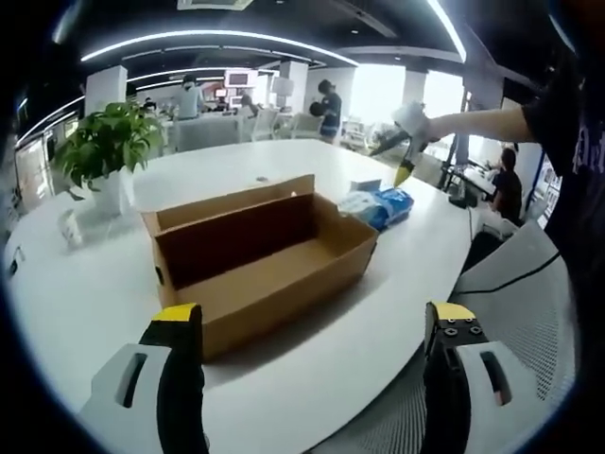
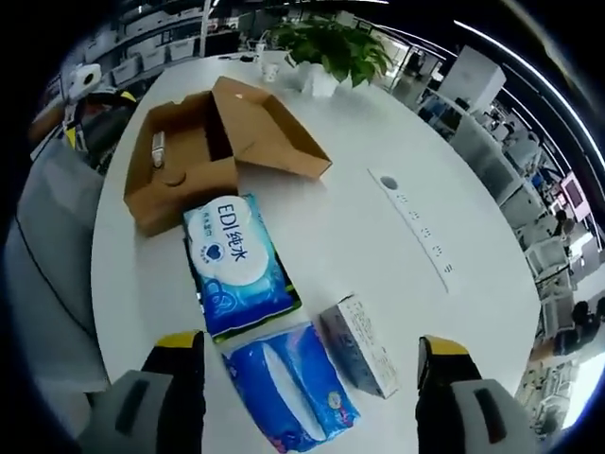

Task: Operate the shoe box by opening the lid, removing the specified soft item, and placing it in the target area until the item is outside and the box remains undamaged.

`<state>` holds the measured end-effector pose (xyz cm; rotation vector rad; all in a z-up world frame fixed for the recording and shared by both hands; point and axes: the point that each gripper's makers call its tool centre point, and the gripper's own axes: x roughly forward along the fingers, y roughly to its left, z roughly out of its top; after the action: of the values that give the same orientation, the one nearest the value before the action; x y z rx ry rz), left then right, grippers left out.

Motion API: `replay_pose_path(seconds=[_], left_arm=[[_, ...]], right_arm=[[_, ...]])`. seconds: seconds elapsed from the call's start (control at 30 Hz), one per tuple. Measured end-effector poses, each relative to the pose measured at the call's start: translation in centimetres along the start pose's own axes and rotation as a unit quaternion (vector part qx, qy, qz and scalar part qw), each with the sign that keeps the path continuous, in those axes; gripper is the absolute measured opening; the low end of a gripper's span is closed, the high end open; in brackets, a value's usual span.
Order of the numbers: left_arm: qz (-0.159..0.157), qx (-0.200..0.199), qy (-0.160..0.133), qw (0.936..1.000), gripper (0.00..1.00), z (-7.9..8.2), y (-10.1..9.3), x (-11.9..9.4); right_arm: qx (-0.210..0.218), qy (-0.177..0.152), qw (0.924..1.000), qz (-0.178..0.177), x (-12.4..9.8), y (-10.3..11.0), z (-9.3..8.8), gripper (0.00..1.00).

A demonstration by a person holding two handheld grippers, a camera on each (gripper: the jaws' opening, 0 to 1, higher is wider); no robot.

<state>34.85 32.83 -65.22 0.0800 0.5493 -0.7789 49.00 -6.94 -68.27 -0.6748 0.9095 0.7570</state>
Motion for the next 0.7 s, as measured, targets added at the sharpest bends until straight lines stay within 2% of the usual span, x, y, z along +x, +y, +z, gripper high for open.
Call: replay_pose_path(seconds=[0.3,0.5,0.7], left_arm=[[0.000,0.001,-0.004,1.0000,0.97,0.7,0.5,-0.1],[-0.001,0.004,-0.004,1.0000,0.98,1.1,0.9,0.0],[-0.005,0.009,-0.004,0.9999,0.97,1.5,1.0,0.4]], right_arm=[[0.034,-0.017,0.9993,-0.006,-0.4,1.7,0.0,0.99],[0.058,-0.041,0.9975,-0.001,-1.1,3.2,0.3,0.99],[0.077,-0.065,0.9948,-0.013,-1.9,3.9,0.8,0.99]])
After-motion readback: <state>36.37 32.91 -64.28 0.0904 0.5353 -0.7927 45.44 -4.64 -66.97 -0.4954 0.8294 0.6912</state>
